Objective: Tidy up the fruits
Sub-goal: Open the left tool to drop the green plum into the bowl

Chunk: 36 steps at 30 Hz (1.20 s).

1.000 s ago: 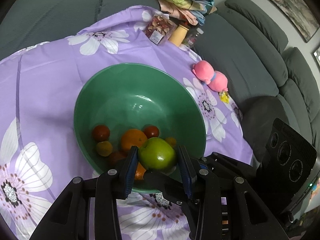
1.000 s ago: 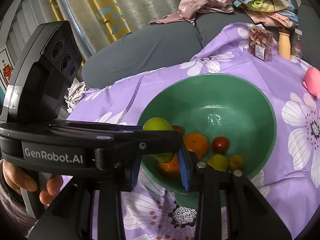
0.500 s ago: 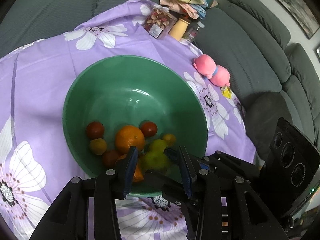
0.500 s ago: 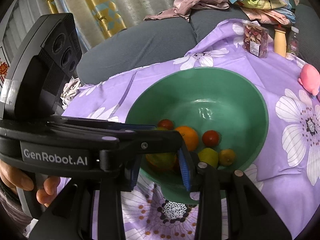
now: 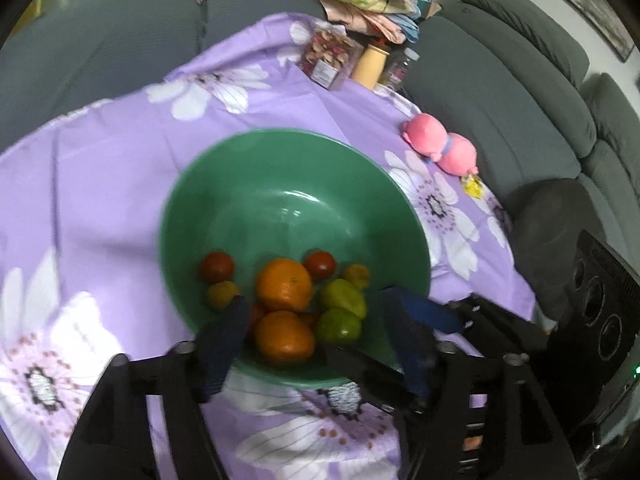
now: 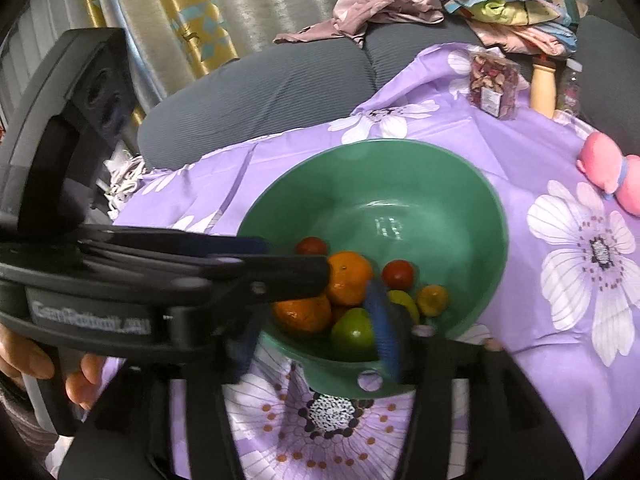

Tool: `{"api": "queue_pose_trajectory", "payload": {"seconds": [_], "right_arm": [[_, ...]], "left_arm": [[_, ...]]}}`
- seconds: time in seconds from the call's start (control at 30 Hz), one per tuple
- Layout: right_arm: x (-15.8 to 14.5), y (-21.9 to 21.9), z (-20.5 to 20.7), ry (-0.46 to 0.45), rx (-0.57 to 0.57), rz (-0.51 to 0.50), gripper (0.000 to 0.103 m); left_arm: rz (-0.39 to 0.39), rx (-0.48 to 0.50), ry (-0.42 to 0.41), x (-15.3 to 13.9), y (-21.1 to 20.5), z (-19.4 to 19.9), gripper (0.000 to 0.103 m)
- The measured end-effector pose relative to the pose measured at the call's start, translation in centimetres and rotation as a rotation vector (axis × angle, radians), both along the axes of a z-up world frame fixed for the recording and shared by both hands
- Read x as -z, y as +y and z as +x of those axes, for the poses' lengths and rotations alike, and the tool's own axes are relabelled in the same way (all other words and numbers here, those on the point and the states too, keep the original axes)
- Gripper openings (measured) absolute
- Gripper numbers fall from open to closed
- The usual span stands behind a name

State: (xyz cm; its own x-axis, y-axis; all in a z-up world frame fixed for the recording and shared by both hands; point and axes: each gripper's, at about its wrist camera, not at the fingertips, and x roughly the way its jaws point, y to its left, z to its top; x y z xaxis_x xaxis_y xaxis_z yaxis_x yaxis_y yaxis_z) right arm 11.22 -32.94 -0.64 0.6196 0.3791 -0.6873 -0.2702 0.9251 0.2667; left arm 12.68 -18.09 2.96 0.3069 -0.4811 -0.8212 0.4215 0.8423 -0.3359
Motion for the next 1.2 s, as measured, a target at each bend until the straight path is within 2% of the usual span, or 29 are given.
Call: {"api": "queue_pose_trajectory", "payload": {"seconds": [0.03,0.1,0.17,0.33,0.37,0.47,0.57,0.67,0.83,1.03,1.2], "right_arm": [[-0.1,0.0,-0.1,-0.002,0.008,-0.011,0.069],[-0.4,-0.3,-0.3,-0.009,0.024,-0.023,0.072],[-0.8,-0.5,-0.5,-0.010,0.034,-0.028,0.079],[-1.6,-0.8,-1.3,-0.018,0.064,-0.067,0.089],[-1.8,-0.8,-1.4,-0.022,0.075,-0.078,0.092],[-2.6,-1.1,-1.9,-0.035,0.095,-0.106,0.098],[-3.6,-1.5,-2.5,-0.057,0.106,-0.133,0.100],[-4.7,-1.8,-2.7,-0.074,0.103,-0.142,0.101],[-5.8,-2.0,-3.1,-0.092,0.087,-0.158,0.101],[-6.7,-1.9,-3.4,-0.098,0.049,-0.165,0.101],[-7.1,-2.2,-3.5,-0.103,0.048,-0.150,0.101]], "left_arm": [[0.015,-0.003,-0.016,-0.3,0.3,-0.2,0.075],[0.052,-0.008,-0.040,-0.6,0.6,-0.5,0.077],[0.083,-0.014,-0.071,-1.2,1.0,-1.0,0.087],[0.131,-0.036,-0.153,-2.9,2.2,-2.2,0.095],[0.137,-0.043,-0.162,-3.2,2.4,-2.4,0.101],[0.160,-0.058,-0.199,-4.1,2.8,-3.0,0.102],[0.204,-0.077,-0.208,-4.7,2.7,-3.4,0.102],[0.290,-0.106,-0.237,-5.0,2.5,-3.8,0.102],[0.268,-0.082,-0.205,-5.3,2.7,-4.0,0.102],[0.363,-0.061,-0.290,-6.2,1.0,-4.8,0.102],[0.366,-0.052,-0.303,-6.5,0.6,-4.8,0.102]]}}
